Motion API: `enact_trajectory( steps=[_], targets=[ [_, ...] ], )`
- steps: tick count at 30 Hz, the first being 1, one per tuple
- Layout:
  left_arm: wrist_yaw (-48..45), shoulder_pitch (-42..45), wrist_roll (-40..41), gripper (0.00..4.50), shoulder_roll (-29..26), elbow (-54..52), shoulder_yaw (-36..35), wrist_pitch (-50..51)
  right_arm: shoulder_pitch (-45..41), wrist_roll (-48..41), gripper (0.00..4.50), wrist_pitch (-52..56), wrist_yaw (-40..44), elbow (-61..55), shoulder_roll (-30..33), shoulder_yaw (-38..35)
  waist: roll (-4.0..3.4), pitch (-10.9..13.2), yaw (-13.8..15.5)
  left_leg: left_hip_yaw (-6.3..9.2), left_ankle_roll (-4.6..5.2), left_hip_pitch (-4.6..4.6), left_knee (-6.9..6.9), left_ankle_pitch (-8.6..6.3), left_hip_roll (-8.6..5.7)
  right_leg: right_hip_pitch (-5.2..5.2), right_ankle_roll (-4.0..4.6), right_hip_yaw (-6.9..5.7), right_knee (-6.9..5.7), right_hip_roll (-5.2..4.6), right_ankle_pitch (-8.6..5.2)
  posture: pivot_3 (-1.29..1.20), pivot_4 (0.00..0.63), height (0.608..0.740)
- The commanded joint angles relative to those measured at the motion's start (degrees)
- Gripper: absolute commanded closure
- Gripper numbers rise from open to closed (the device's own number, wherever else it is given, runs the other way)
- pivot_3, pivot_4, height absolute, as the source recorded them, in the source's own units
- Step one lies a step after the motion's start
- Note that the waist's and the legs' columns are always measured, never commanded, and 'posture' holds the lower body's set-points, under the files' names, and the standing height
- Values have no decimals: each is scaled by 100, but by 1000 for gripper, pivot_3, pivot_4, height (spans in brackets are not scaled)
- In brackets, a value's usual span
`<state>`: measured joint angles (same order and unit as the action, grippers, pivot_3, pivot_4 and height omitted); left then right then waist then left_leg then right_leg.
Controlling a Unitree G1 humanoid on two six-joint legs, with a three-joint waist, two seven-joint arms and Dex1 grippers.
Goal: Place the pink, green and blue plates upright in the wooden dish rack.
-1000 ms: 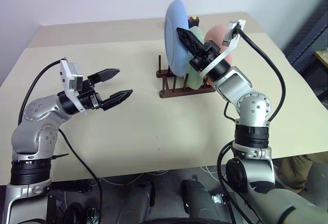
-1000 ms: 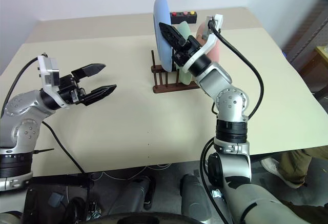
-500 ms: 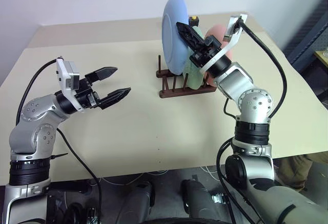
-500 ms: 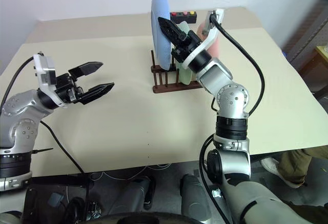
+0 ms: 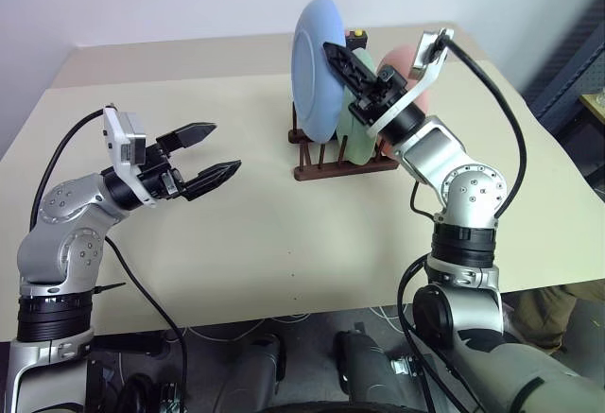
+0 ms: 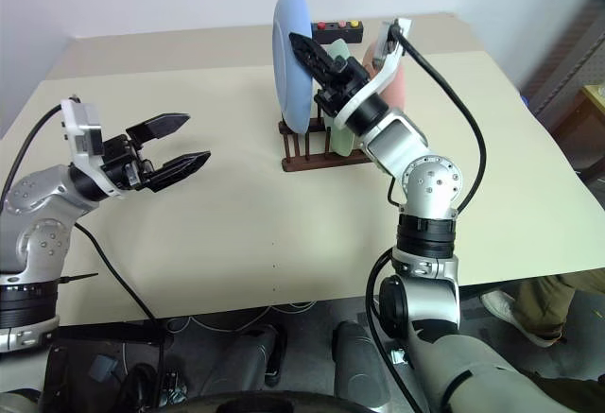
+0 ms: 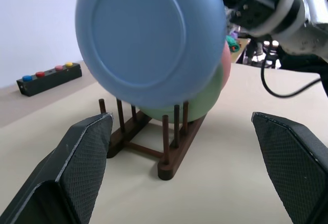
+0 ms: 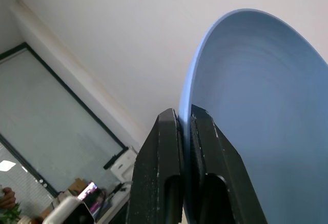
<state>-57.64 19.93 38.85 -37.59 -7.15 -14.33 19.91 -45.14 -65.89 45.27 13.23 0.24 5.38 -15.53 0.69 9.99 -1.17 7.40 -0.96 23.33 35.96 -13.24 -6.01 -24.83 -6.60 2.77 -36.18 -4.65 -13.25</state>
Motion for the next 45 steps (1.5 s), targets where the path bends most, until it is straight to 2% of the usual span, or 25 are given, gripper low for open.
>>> enact_trajectory(
  steps=[1, 24, 28, 32, 34, 45],
  targets=[
    [25, 24, 105, 50, -40, -183, -128, 20, -54, -118, 4500, 3, 30, -114, -64, -4, 0, 0, 1, 0, 0, 0, 0, 0, 0, 0, 0, 0, 0, 0, 0, 0, 150, 740],
    [62, 59, 3, 50, -39, -193, -40, -42, 127, 559, 4500, -203, 118, -24, -79, 112, -1, 1, 1, 0, 0, 0, -2, 0, 0, -1, 0, 0, 0, 1, 0, 0, 150, 740],
    [65, 64, -6, 0, -38, -189, -40, -45, 97, 608, 2994, -190, 145, -36, -61, 126, -1, 1, 1, 0, 0, 0, -2, 0, 0, -1, 0, 0, 0, 0, 0, 0, 150, 740],
    [70, 67, -1, 0, -36, -187, -39, -37, 60, 623, 847, -184, 178, -86, -50, 142, -1, 1, 0, 0, 0, 0, -2, 0, 0, -1, 0, 0, 0, 0, 0, 0, 150, 740],
    [71, 68, 2, 0, -33, -185, -39, -36, 32, 658, 20, -195, 198, -149, -29, 171, -1, 1, 1, 0, 0, 0, -2, 0, 0, -1, 0, 0, 0, 0, 0, 0, 150, 740],
    [39, 93, 25, 0, -10, -152, -18, -34, -7, 1068, 20, -262, 426, -550, 211, 490, -1, 1, 2, 0, 0, 0, -1, 0, 0, -1, 0, 0, 0, 0, 0, 0, 150, 740]
  ],
)
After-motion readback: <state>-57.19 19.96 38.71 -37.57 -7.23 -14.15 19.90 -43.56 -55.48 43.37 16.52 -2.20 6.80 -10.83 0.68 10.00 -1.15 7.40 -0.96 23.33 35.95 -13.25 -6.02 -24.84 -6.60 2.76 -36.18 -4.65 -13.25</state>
